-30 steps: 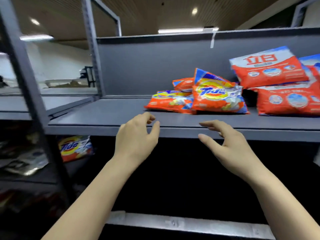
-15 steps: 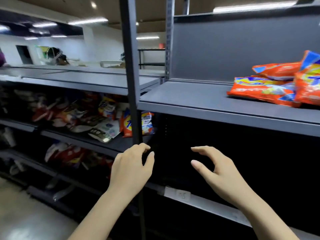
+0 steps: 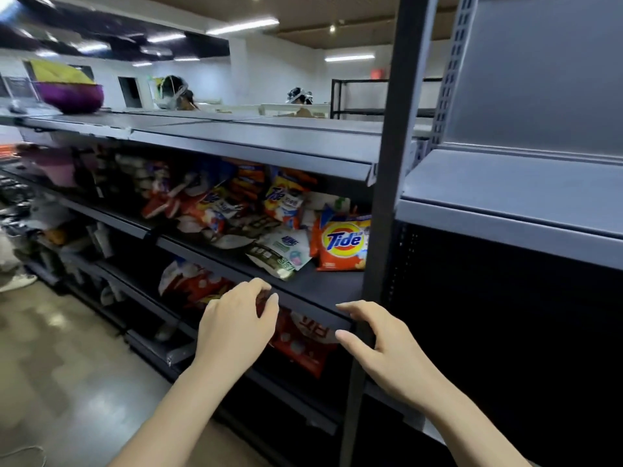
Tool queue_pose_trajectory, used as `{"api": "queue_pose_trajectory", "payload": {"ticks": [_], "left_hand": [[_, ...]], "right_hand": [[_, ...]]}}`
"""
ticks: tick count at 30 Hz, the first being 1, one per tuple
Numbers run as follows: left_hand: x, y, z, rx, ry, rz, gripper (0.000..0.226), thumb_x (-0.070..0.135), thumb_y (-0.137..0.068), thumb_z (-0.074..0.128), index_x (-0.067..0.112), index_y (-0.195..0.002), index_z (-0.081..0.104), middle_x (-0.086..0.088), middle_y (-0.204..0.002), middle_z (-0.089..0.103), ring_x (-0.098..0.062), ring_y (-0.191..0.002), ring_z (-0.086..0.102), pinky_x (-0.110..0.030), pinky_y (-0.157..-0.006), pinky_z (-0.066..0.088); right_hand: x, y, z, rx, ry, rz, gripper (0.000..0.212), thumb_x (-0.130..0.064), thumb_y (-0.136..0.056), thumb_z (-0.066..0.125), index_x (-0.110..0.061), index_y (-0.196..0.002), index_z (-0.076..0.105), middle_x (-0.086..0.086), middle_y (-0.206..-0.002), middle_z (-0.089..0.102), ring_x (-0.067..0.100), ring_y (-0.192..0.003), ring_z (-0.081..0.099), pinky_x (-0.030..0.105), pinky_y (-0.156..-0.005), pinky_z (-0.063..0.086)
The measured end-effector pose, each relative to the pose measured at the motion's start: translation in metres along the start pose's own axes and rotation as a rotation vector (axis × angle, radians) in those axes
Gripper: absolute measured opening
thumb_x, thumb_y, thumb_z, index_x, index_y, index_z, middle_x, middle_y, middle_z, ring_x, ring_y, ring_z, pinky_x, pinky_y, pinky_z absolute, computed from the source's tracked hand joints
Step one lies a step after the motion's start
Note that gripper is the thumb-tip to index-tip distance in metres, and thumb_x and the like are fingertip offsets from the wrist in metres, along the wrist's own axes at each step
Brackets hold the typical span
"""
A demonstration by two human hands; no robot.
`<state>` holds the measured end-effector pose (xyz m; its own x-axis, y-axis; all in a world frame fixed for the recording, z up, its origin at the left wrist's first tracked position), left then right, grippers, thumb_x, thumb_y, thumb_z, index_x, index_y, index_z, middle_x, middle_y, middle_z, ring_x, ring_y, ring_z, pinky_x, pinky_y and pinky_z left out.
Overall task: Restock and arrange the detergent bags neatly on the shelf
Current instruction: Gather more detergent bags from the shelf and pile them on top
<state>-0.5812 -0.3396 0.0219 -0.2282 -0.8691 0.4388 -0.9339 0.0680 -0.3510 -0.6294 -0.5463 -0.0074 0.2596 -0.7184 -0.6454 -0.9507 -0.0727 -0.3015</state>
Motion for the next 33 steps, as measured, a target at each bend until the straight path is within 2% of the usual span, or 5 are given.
{"api": "queue_pose_trajectory", "payload": {"ticks": [7,19,24,29,33], "left_hand": [[-0.038,-0.093,0.025,-0.094,0.025,-0.035,0.026,0.041,-0.096,0.042,0.026,-0.111,0.056,0.010,-0.101,0.061,-0.014,-0.091,0.059,-0.037,-0.087,0.048],[-0.055,-0.208,0.095,-0.339,0.313,-0.088,0.021,0.031,-0.094,0.048,0.016,-0.081,0.056,-0.012,-0.100,0.063,-0.030,-0.088,0.058,-0.031,-0.072,0.045],[-0.042,-0.259,0.139,-0.515,0.499,-0.002,0.024,0.018,-0.098,0.044,0.008,-0.104,0.065,-0.017,-0.114,0.064,-0.031,-0.106,0.060,-0.022,-0.064,0.041],[-0.033,-0.296,0.176,-0.596,0.616,-0.021,0.035,0.021,-0.101,0.035,-0.002,-0.112,0.059,-0.023,-0.114,0.063,-0.021,-0.079,0.059,-0.029,-0.070,0.047],[-0.023,-0.310,0.191,-0.555,0.676,-0.107,0.042,0.019,-0.101,0.039,0.000,-0.138,0.036,-0.026,-0.137,0.043,-0.035,-0.115,0.050,-0.039,-0.096,0.039]], "right_hand": [[0.012,-0.078,0.042,-0.040,0.039,0.088,0.049,-0.043,-0.093,0.052,-0.033,-0.139,0.038,-0.017,-0.140,0.040,0.002,-0.127,0.040,0.024,-0.102,0.036],[0.033,-0.149,0.063,0.140,0.095,0.331,0.044,-0.029,-0.091,0.058,-0.023,-0.132,0.043,-0.004,-0.132,0.047,0.013,-0.120,0.047,0.024,-0.090,0.037],[0.037,-0.158,0.070,0.248,0.129,0.477,0.046,-0.033,-0.090,0.060,-0.026,-0.133,0.044,-0.007,-0.132,0.048,0.014,-0.119,0.050,0.031,-0.097,0.043],[0.046,-0.165,0.079,0.320,0.171,0.602,0.047,-0.034,-0.090,0.060,-0.026,-0.134,0.044,-0.009,-0.135,0.046,0.012,-0.122,0.048,0.027,-0.098,0.041],[0.053,-0.174,0.087,0.373,0.221,0.651,0.048,-0.034,-0.091,0.059,-0.026,-0.135,0.043,-0.009,-0.132,0.046,0.011,-0.122,0.047,0.024,-0.098,0.040]]}}
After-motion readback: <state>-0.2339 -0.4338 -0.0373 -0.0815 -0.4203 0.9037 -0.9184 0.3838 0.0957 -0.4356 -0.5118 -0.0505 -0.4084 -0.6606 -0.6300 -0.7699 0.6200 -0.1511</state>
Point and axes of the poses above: each hand's wrist, its own y-axis away from the middle knuckle, its own z-axis out of the palm, x = y × z, the point moved 1 cm from there along -y, towards the middle knuckle
